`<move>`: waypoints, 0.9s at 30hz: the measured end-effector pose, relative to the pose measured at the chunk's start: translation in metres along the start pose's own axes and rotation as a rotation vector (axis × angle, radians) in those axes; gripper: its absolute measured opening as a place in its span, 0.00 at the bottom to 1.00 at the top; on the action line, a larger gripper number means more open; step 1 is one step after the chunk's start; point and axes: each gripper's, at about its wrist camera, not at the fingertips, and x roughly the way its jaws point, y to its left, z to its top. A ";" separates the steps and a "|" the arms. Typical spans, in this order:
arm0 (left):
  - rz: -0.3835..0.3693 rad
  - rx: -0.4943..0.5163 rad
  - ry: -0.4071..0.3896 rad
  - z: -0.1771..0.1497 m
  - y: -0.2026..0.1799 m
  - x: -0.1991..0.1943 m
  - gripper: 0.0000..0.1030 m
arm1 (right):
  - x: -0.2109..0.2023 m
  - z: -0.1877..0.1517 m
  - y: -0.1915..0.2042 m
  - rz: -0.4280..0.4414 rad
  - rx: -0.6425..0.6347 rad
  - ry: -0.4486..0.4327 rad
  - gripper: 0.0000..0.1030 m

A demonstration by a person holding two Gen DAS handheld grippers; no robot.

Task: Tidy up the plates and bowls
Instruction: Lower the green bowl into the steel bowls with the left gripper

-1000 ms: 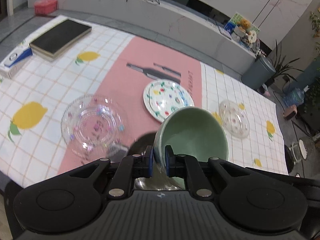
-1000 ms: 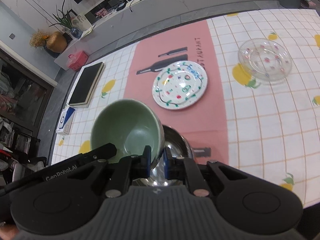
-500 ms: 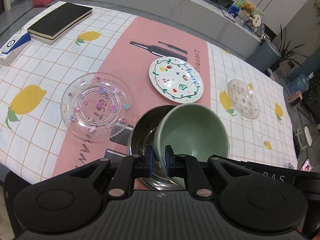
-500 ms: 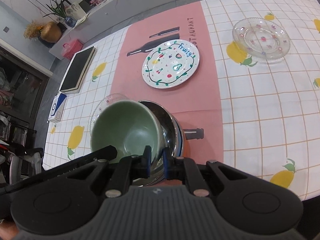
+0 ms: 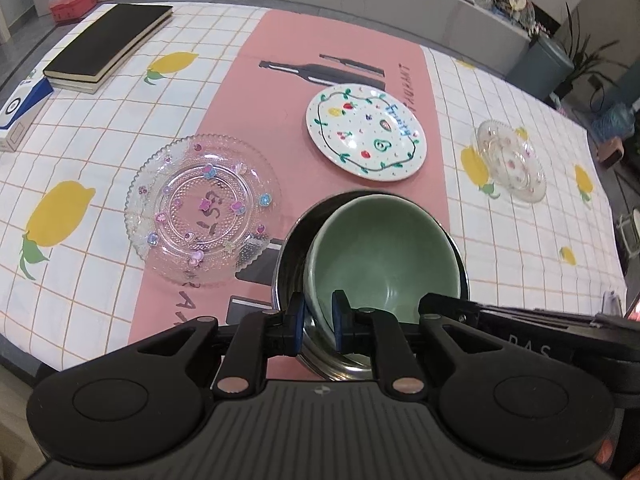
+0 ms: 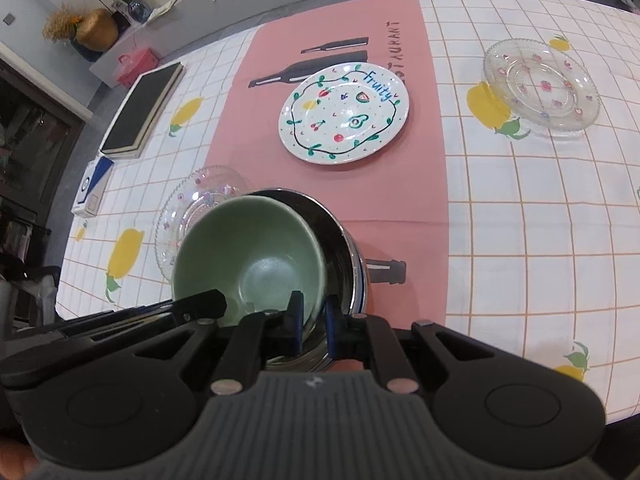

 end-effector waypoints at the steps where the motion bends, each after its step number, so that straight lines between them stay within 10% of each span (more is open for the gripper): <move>1: -0.003 0.009 0.003 0.000 0.000 0.001 0.16 | 0.000 0.000 0.001 -0.008 -0.007 0.001 0.08; 27: -0.001 0.110 0.058 0.012 -0.008 0.002 0.26 | -0.004 0.011 0.018 -0.080 -0.133 -0.006 0.20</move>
